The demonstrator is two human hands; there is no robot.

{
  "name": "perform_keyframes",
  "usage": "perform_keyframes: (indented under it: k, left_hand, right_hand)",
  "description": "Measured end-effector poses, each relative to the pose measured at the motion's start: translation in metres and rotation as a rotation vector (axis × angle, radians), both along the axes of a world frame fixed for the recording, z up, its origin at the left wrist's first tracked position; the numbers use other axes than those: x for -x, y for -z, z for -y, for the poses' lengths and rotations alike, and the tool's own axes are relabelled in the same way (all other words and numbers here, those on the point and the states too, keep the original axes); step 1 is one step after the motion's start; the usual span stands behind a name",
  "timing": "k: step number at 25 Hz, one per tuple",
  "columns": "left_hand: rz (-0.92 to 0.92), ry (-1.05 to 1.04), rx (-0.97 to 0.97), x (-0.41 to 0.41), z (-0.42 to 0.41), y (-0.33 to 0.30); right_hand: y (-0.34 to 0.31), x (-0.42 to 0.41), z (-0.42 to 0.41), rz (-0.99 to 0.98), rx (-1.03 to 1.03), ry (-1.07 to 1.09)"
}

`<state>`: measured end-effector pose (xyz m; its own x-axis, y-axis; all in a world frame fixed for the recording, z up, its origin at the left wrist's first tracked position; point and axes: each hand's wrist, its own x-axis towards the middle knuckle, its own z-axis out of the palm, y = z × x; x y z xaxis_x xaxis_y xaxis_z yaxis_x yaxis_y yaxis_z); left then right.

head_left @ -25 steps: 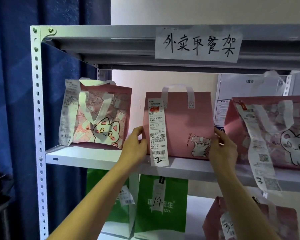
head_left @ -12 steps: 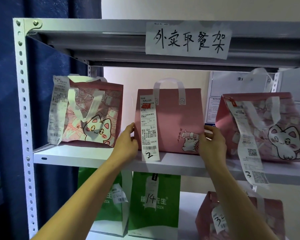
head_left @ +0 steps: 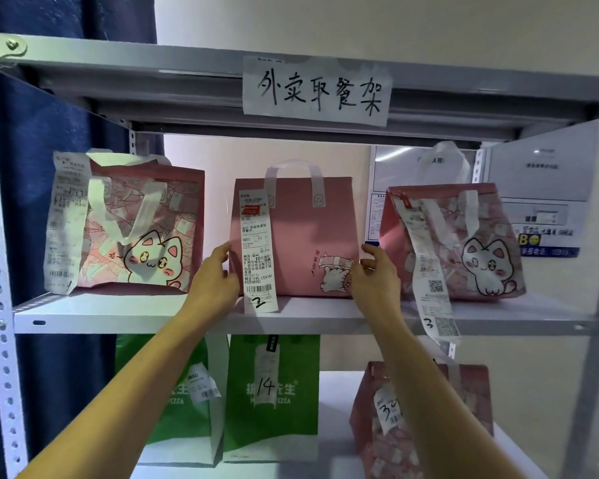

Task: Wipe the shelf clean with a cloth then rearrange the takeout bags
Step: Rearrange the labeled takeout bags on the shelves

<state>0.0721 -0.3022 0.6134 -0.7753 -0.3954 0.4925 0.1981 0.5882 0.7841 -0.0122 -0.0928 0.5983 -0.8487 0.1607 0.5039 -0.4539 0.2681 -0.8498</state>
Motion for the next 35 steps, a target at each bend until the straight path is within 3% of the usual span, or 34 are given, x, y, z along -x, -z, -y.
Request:
perform_keyframes:
  k: [6,16,24,35]
  left_hand:
    - [-0.078,0.003,0.141,-0.011,-0.012,0.009]
    - [-0.098,0.121,0.103,-0.058,-0.037,0.057]
    - [-0.016,0.129,0.096,-0.099,-0.044,0.123]
    - [0.134,0.035,0.059,-0.117,-0.037,0.194]
  right_hand:
    - [0.003,-0.018,-0.014,-0.050,-0.020,0.025]
    - [0.043,-0.067,-0.019,-0.134,0.017,-0.038]
    - [0.108,-0.109,-0.004,-0.029,-0.026,-0.115]
    - [0.181,-0.105,0.025,0.097,-0.063,-0.271]
